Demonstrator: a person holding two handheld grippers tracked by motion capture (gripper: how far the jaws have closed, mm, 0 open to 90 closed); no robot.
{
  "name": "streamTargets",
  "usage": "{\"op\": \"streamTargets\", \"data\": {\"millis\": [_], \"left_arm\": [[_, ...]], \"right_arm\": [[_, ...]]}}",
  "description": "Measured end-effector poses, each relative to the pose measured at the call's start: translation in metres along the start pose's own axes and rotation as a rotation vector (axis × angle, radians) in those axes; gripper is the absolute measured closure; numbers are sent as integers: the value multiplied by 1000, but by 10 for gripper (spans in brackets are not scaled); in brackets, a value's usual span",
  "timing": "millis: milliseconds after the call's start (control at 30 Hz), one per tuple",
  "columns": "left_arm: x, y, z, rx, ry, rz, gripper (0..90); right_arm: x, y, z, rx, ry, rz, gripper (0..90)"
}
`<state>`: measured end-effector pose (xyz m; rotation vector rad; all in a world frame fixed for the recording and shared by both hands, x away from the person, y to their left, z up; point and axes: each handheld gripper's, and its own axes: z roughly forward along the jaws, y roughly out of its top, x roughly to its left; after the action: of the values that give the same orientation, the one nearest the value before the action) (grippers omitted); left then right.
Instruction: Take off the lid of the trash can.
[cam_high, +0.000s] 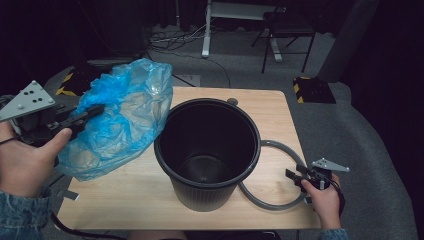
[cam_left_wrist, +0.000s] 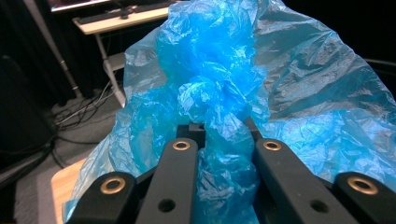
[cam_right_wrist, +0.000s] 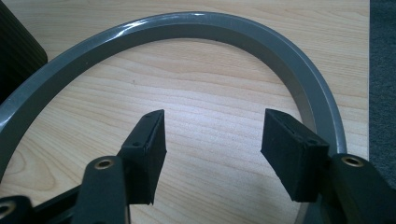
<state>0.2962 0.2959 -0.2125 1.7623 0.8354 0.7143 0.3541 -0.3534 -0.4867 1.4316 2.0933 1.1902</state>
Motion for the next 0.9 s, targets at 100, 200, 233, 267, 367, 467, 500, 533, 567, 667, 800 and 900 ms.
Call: {"op": "streamTargets", "data": {"millis": [100,200,233,267,367,467,500,533,567,667,800,900], "left_arm": [[-5,5,7,-5,-24,13,834],[-11,10,12,-8,-47,24,834],[-12,12,13,-11,-54,27,834],[-14,14,14,-13,-60,33,834],[-19,19,18,-21,-94,46,834],[-23,24,23,-23,-118,65,834],[-25,25,25,-23,-126,66,834],[-27,26,26,-22,-132,72,834],[-29,27,28,-23,-139,73,834],[-34,30,33,-24,-159,84,834],[-42,35,39,-28,-195,95,834],[-48,39,44,-34,-219,107,834]], "right_arm": [[0,-1,-3,-3,-3,2,402],[-2,-4,-7,-5,-10,8,402],[-2,-5,-8,-6,-11,8,402],[-3,-5,-9,-6,-14,10,402],[-5,-8,-11,-7,-19,15,403],[-5,-9,-13,-7,-19,18,402],[-5,-9,-13,-8,-21,19,402],[-5,-10,-14,-7,-23,21,402],[-5,-10,-14,-7,-24,19,402],[-5,-10,-15,-8,-23,19,402],[-4,-12,-15,-7,-21,20,402],[-5,-16,-17,3,-25,20,402]]}}
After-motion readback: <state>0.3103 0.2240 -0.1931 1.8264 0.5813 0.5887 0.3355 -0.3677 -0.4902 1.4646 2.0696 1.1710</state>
